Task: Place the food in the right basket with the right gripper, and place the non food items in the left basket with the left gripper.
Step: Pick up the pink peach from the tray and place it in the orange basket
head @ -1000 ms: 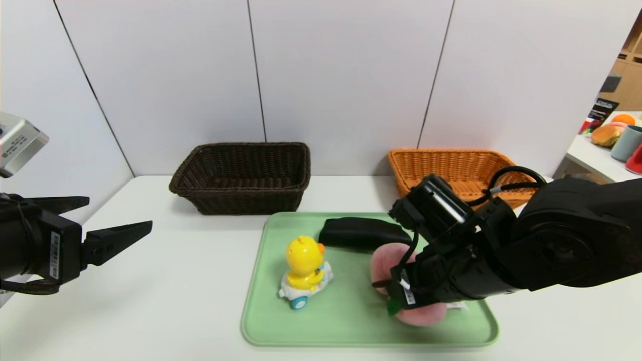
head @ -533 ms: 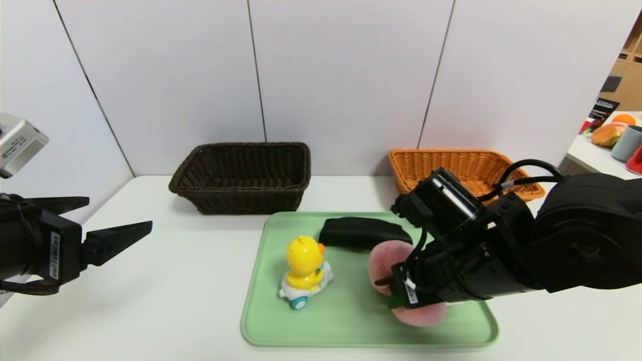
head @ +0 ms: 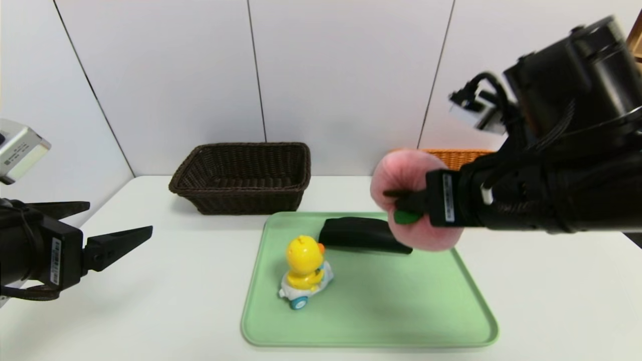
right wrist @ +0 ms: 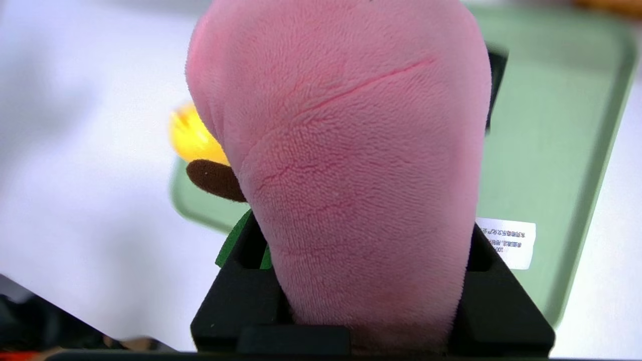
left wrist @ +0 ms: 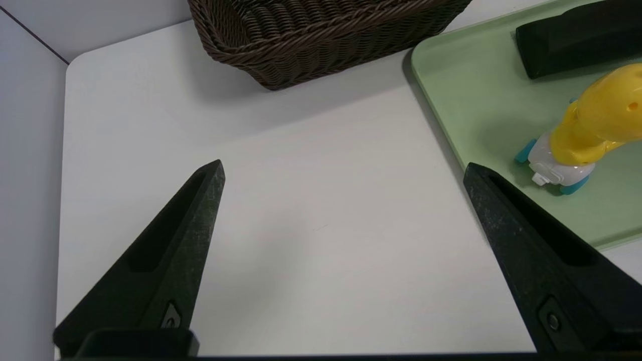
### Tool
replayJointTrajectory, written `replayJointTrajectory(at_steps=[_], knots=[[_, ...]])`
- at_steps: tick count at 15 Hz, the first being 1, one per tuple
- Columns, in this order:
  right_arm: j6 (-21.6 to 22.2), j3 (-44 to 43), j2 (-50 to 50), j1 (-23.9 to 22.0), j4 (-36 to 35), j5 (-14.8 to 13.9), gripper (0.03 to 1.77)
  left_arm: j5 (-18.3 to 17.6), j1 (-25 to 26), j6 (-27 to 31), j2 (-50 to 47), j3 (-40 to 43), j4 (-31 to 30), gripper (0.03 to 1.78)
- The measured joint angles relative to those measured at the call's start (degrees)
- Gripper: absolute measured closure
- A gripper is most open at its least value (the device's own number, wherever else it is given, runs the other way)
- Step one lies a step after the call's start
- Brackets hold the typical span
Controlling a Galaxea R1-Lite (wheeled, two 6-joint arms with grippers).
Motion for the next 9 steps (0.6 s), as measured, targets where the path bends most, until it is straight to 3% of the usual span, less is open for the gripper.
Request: replayJointTrajectory(at_steps=[2,5,9], knots=[[-0.6,-6.8,-0.4,-4.9,-1.2,-0.3,1.08,0.0,0.0,0.0,-0.1,0.3,0.0,0.12],[-1.2,-15.7,3.7,-16.0,-2.1,0.2,1.08,0.0,0.0,0.0,-0.1,0.4,0.0,0.12],[2.3,-25.3,13.8,-27.1,-2.5,3.9,1.08,0.0,0.0,0.0,-0.2,0.4,0.0,0.12]])
